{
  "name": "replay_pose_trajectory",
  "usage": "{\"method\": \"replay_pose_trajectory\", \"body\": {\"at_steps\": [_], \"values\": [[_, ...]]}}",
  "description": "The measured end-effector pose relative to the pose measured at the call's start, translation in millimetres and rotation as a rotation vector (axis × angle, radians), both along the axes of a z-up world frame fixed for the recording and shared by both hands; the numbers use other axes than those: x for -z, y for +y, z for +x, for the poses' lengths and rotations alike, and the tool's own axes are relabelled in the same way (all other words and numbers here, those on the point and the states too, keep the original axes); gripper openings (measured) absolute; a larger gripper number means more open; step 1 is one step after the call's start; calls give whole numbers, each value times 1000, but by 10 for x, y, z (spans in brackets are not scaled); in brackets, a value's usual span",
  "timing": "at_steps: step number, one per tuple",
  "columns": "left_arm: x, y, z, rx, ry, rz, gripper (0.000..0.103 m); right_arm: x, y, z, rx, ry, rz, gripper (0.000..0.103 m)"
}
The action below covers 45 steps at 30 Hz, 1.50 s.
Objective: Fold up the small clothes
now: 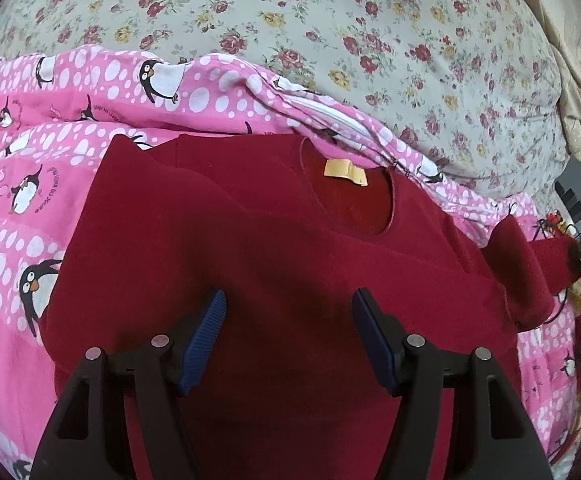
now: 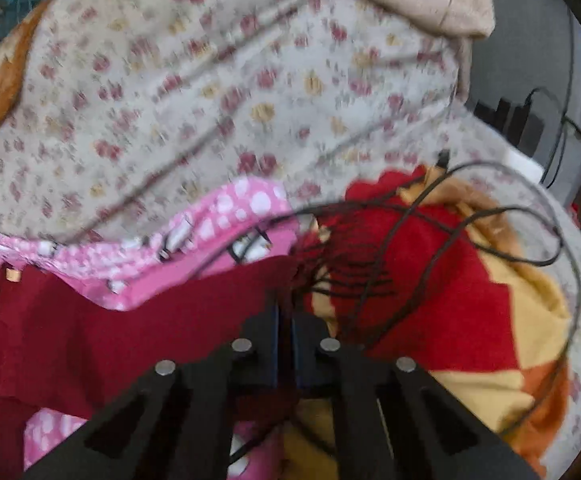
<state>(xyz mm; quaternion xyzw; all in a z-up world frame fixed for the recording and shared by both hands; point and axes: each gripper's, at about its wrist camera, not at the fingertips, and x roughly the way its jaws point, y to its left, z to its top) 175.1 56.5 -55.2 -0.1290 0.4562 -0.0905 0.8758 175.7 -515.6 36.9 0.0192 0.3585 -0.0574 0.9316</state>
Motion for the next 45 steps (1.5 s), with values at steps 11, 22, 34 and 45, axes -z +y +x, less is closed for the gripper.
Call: {"method": "replay_pose_trajectory", "body": {"at_steps": [11, 22, 34, 45], "values": [[-271, 67, -83, 10, -117, -145, 48, -572, 1922, -390, -342, -189, 328, 5], [-299, 449, 4, -132, -132, -152, 48, 778, 3954, -269, -548, 65, 467, 5], [71, 133, 115, 43, 66, -271, 48, 565, 3471, -755, -393, 201, 321, 65], [80, -64, -46, 184, 79, -395, 32, 915, 3396, -1023, -345, 216, 292, 93]]}}
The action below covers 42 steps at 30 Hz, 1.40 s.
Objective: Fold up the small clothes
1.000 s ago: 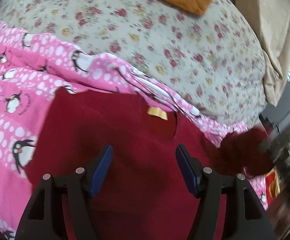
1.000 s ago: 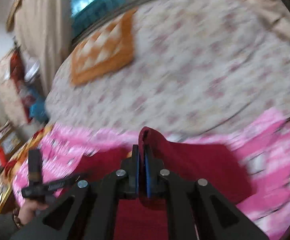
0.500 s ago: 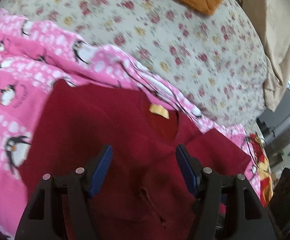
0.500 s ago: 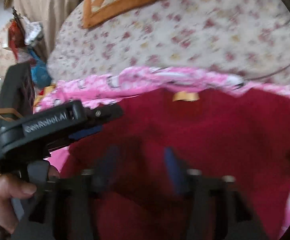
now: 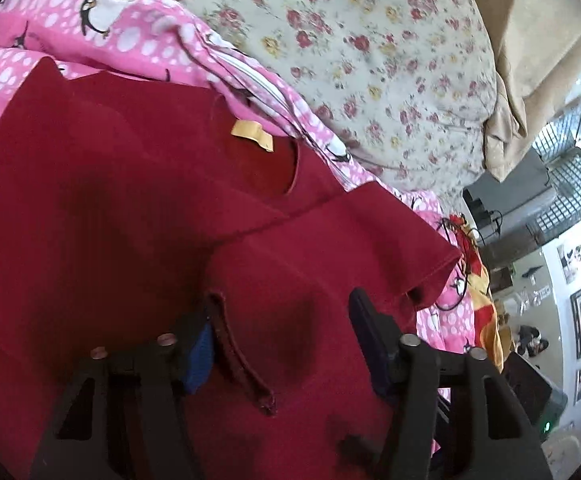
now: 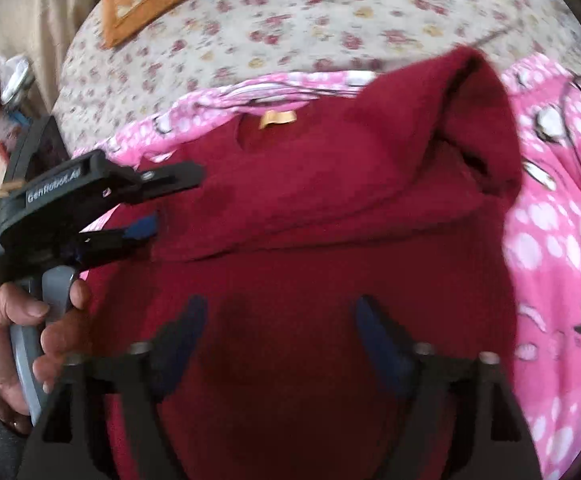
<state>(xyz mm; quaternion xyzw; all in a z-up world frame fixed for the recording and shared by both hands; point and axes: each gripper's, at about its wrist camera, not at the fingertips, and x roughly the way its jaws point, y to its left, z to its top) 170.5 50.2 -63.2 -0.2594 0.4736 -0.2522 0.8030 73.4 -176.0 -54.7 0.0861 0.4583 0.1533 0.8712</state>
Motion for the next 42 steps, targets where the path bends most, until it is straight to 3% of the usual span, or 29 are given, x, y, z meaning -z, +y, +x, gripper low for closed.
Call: {"method": "replay_pose_trajectory", "body": {"at_steps": [2, 5, 10, 12, 15, 17, 19, 22, 24, 27, 32, 34, 38, 42], "values": [[20, 1, -11, 15, 21, -27, 21, 8, 166, -41, -28, -23, -105, 96], [17, -34, -65, 41, 30, -29, 17, 9, 281, -77, -50, -34, -176, 100], [-58, -213, -152, 69, -39, 115, 16, 4, 257, -81, -48, -30, -167, 100], [-54, -213, -151, 55, -49, 139, 1, 9, 261, -84, -49, -31, -168, 100], [-85, -151, -151, 25, -71, 150, 0, 18, 275, -74, -49, -32, -170, 100], [-251, -125, -214, 25, -154, 181, 0, 19, 291, -47, -49, -33, -174, 100], [-483, -21, -286, 22, -247, 152, 0, 20, 296, -45, -49, -35, -179, 100], [-745, 371, -325, -87, -355, 161, 0, 23, 314, -42, -48, -37, -185, 100], [-669, 656, -206, -169, -309, 206, 0, 25, 314, -38, -48, -36, -187, 100], [-424, 848, -42, -215, -176, 195, 0, 28, 337, -26, -50, -35, -195, 101], [-341, 818, -27, -232, -141, 272, 0, 22, 321, -37, -50, -35, -189, 101], [-299, 862, -31, -240, -115, 263, 0, 23, 324, -34, -49, -34, -189, 101], [-257, 967, -18, -248, -72, 118, 0, 27, 339, -31, -47, -32, -195, 102], [-134, 910, 72, -260, -15, 190, 4, 28, 353, -37, -48, -32, -200, 102]]}}
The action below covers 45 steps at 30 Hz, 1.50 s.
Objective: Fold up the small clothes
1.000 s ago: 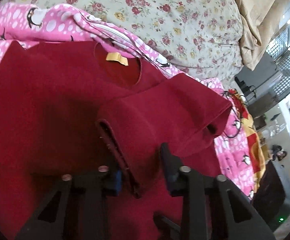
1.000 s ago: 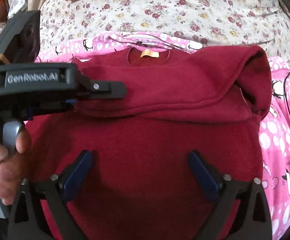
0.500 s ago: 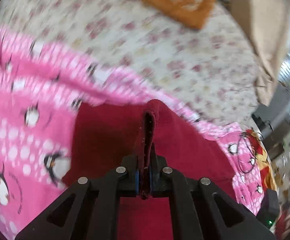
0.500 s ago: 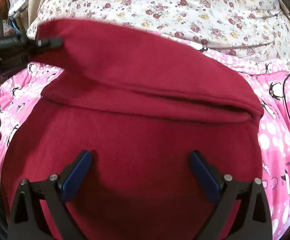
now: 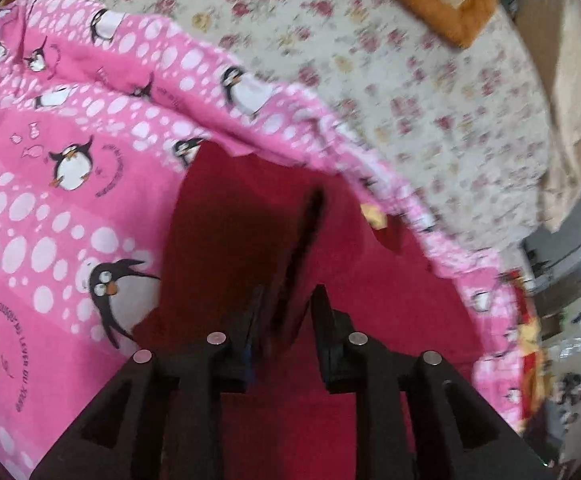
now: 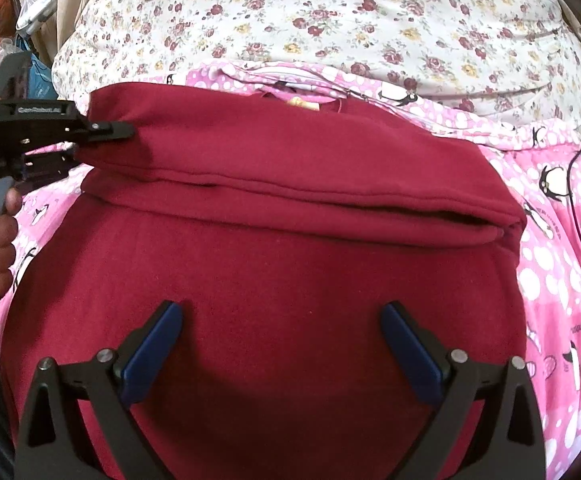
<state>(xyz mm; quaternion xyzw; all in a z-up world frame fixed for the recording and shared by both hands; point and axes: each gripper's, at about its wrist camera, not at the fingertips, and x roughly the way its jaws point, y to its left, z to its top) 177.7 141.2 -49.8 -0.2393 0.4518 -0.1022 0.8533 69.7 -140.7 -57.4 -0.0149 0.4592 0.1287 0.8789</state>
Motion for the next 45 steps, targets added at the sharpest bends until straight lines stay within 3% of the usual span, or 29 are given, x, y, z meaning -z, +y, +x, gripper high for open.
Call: {"method": "replay_pose_trajectory", "body": {"at_steps": [6, 7, 8, 12, 15, 19, 22, 25, 28, 29, 30, 32, 33, 35, 36, 37, 39, 43, 45], "values": [[100, 23, 38, -20, 32, -15, 8, -2, -2, -7, 0, -1, -1, 102], [95, 35, 26, -25, 26, -19, 7, -1, -1, -7, 0, -1, -1, 102], [89, 41, 29, -28, 22, -18, 0, -1, -2, -6, 0, -1, -2, 102], [-4, 88, -51, -29, 16, -33, 0, 0, -1, -7, 0, 0, -2, 102], [-71, 103, -127, -29, 12, -18, 0, 1, 1, -9, 0, 0, -2, 102], [34, 12, -53, -33, 71, 86, 0, 4, 12, -11, 0, 2, -8, 102], [33, 32, -53, -49, 70, 79, 0, -51, 12, -3, 2, 0, -10, 100], [-77, 84, -110, -101, 21, 119, 4, -339, -94, 18, 24, -125, 5, 85], [-252, 160, -194, -208, -62, 226, 6, -660, -345, 208, 100, -303, -31, 85], [-323, 179, -226, -242, -103, 245, 7, -674, -408, 277, 116, -311, -43, 84], [-390, 171, -248, -253, -151, 248, 7, -645, -523, 431, 130, -286, -38, 79], [-447, 61, -208, -197, -219, 249, 7, -443, -714, 740, 118, -152, 0, 26], [-428, -24, -155, -151, -224, 253, 7, -344, -777, 829, 133, -101, -3, 22], [-225, -235, 6, -45, -147, 274, 8, -119, -916, 958, 176, 0, -22, 15], [28, -332, 131, -7, -22, 320, 8, -71, -952, 969, 178, 22, -15, 13], [153, -338, 176, -1, 29, 326, 8, -53, -975, 962, 179, 24, -12, 12], [129, -311, 174, -10, -5, 324, 8, -53, -982, 918, 194, 27, -63, 5], [78, -195, 141, -41, -3, 257, 8, -15, -1010, 951, 194, 56, -85, 5], [-47, -177, 118, -90, -47, 246, 8, -113, -1020, 1005, 235, 66, -81, 4]]}}
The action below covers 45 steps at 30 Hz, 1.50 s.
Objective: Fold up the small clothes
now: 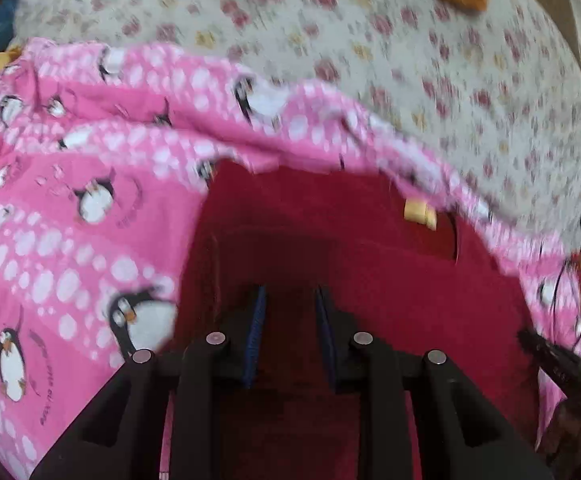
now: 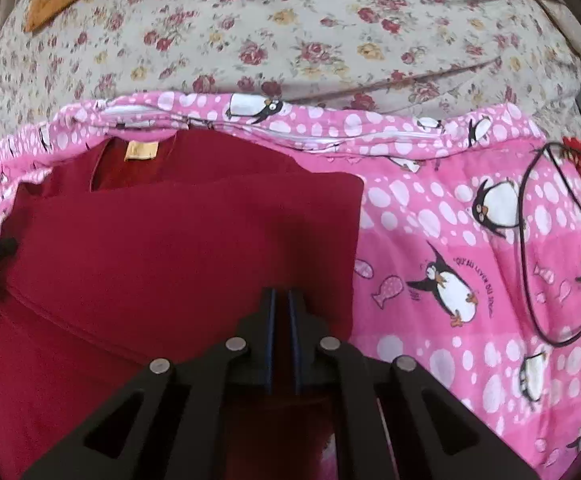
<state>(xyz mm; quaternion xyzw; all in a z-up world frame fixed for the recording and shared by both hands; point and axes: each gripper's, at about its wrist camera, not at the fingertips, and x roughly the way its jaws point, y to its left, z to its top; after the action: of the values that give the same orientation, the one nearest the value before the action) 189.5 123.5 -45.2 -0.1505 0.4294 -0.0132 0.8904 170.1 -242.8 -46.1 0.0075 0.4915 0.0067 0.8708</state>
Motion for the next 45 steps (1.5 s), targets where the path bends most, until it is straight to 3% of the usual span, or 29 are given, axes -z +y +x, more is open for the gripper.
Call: {"method": "replay_pose_trajectory", "body": {"at_steps": [3, 6, 8, 10, 11, 16, 19, 22, 26, 28, 29, 31, 38, 40, 41, 43, 45], "values": [[-104, -14, 99, -25, -96, 32, 16, -257, 62, 84, 29, -124, 4, 5], [19, -24, 272, -73, -67, 83, 25, -265, 159, 304, -5, -155, 38, 5], [249, 41, 394, -61, 30, 36, 25, -61, 186, 520, -4, -120, 0, 5], [302, 121, 414, -54, 37, -11, 26, 232, 147, 694, 16, -2, -13, 5], [301, 130, 413, -53, 38, -14, 26, 289, 100, 720, 17, 6, 26, 5], [294, 89, 397, -44, 37, 19, 27, 232, 110, 734, -2, 18, 21, 7], [242, 158, 346, -58, 24, -12, 27, 113, 105, 655, 10, -23, 36, 9], [59, 123, 223, -88, -30, 35, 25, -102, 173, 526, 21, -76, 67, 9], [-121, -177, 106, 18, -123, 87, 25, -344, 593, 333, -98, -137, 78, 9], [-24, -380, 153, 91, -82, 135, 26, -308, 814, 272, -166, -143, 39, 17], [86, -460, 184, 115, -30, 169, 26, -226, 893, 269, -190, -118, 17, 24], [245, -573, 246, 137, 34, 219, 28, 37, 947, 324, -194, -36, -11, 26], [168, -439, 181, 138, 11, 137, 30, -132, 820, 138, -132, -105, 0, 27], [129, -393, 89, 141, 13, 141, 30, -198, 727, 2, -112, -125, 21, 28], [130, -383, 13, 150, 15, 148, 30, -206, 674, -52, -99, -111, 23, 35], [69, -363, -161, 178, 24, 176, 30, -77, 586, -130, -99, -30, 8, 41], [-65, -283, -361, 198, -5, 199, 29, -214, 434, -358, -70, -54, 44, 40]]}}
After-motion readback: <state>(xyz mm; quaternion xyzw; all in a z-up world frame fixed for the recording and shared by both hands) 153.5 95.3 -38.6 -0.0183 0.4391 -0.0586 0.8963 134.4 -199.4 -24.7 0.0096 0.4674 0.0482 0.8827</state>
